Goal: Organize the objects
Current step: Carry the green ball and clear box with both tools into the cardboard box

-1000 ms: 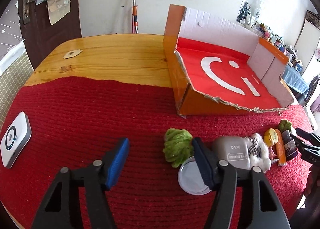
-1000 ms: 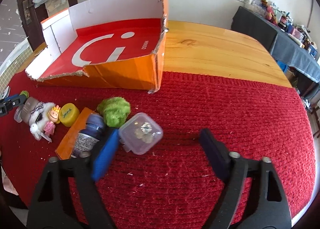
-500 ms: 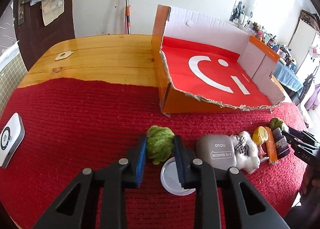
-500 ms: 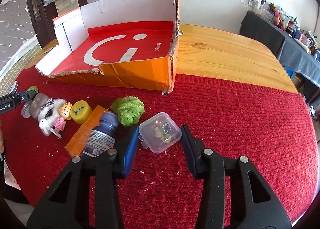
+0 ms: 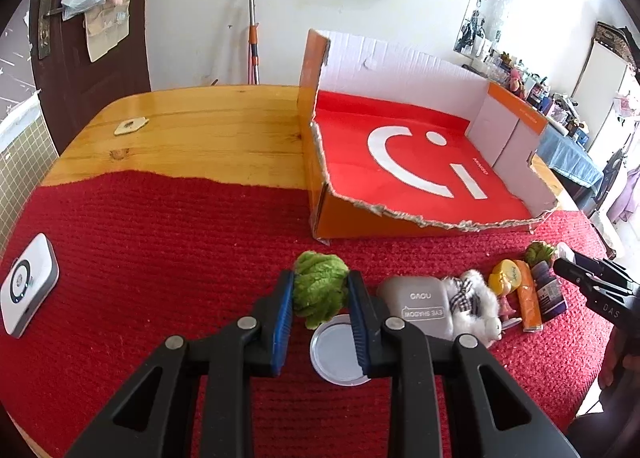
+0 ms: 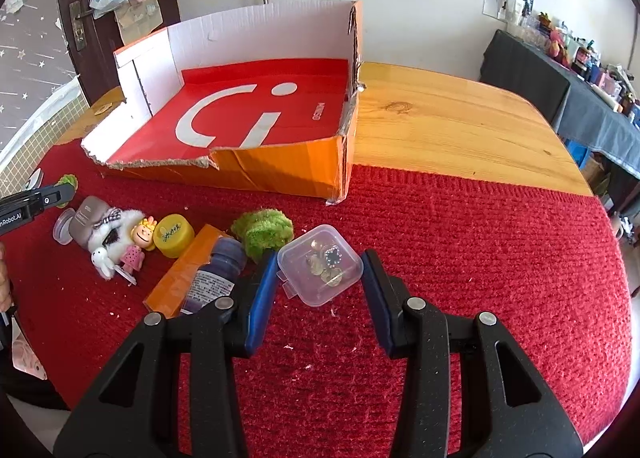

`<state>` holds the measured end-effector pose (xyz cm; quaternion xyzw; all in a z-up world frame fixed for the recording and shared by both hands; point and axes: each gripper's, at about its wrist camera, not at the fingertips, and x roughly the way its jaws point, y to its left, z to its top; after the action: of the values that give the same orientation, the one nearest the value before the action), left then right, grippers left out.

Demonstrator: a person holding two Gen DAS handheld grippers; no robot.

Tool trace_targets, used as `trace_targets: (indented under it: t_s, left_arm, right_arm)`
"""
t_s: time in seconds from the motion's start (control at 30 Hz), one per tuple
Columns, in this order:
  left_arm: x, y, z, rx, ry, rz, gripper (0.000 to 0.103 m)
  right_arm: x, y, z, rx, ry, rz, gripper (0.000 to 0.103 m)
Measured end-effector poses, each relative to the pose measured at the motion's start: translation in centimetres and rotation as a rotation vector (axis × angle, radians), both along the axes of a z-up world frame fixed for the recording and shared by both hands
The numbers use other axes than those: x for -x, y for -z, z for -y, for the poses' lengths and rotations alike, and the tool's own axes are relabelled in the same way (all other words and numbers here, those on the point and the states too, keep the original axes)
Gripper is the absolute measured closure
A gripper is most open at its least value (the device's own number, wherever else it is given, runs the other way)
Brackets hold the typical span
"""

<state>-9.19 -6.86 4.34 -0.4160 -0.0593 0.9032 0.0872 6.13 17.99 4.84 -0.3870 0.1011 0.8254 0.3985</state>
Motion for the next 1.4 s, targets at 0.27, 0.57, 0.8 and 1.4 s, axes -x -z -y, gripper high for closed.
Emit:
trace_targets:
  t_s: [0.27, 0.57, 0.8, 1.4]
  left_arm:
    - [0.2, -2.9, -0.9, 0.003, 0.043, -0.076, 0.076]
    - [2.9, -4.8, -2.4, -0.022, 0.141, -0.079, 0.076]
    - [6.5, -3.6, -3.8, 0.005, 0.241, 0.018, 0.075]
    - [10.9, -0.8, -6.2, 0.200, 0.433, 0.175, 0.076]
  right_arm:
    - [0.3, -3.0, 0.1, -0.027, -0.021, -0.081, 0.062]
    - [3.3, -5.5, -1.6, -0.065, -0.089, -0.070, 0.062]
    - [6.1, -5.5, -4.5, 0.024, -0.158, -0.012, 0.062]
    - [11.3, -2.2, -8.5, 0.208, -0.176, 0.307, 0.062]
